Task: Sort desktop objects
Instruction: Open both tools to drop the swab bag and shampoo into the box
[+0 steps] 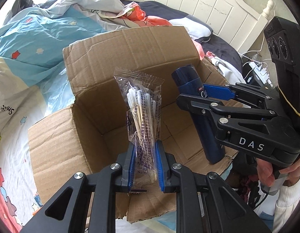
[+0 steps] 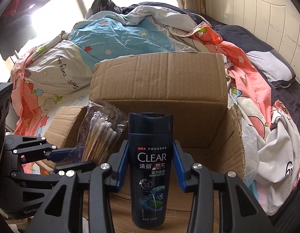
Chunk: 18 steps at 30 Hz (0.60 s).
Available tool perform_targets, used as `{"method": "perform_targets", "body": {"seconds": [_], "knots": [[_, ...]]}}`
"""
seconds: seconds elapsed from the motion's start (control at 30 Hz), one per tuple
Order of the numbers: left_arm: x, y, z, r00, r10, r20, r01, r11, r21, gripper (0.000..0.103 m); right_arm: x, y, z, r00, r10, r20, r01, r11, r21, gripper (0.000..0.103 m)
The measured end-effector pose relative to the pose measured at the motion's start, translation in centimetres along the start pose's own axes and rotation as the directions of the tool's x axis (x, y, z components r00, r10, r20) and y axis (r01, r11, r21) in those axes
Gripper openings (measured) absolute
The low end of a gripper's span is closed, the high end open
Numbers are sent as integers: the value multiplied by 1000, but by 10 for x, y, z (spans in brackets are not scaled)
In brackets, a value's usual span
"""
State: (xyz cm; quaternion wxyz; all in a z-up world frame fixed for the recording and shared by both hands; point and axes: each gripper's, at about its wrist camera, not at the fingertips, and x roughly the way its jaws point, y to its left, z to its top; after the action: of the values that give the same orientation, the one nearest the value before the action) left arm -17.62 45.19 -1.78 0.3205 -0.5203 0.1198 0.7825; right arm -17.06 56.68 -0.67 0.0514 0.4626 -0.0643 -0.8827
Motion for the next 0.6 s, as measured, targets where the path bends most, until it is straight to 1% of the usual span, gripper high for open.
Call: {"method": "perform_targets", "body": {"seconds": [0.03, 0.07, 0.1, 0.13, 0.3, 0.6], "knots": [[-1, 0, 0, 1000, 4, -2, -4, 1000, -5, 46, -1, -1, -1, 1000, -12, 1, 12, 1000, 3, 52], [-3, -1, 0, 1000, 6, 3, -6, 1000, -8, 61, -4, -1, -2, 1000, -11, 10, 11, 1000, 11, 66], [-7, -2, -1, 1000, 10, 20, -10, 1000, -8, 87, -8, -2, -2, 1000, -10, 20, 9, 1000, 20, 72], [-11, -3, -1, 999, 14, 33, -14, 1000, -4, 97, -11, -3, -3, 1000, -8, 30, 7, 1000, 29, 78], [-23, -15, -6, 998, 37, 56, -40, 998, 57, 100, -25, 1, -4, 999, -16, 42, 15, 999, 44, 78], [-33, -17, -20, 997, 61, 47, -64, 997, 52, 100, -42, 17, -14, 998, -39, 40, 38, 999, 15, 78]]}}
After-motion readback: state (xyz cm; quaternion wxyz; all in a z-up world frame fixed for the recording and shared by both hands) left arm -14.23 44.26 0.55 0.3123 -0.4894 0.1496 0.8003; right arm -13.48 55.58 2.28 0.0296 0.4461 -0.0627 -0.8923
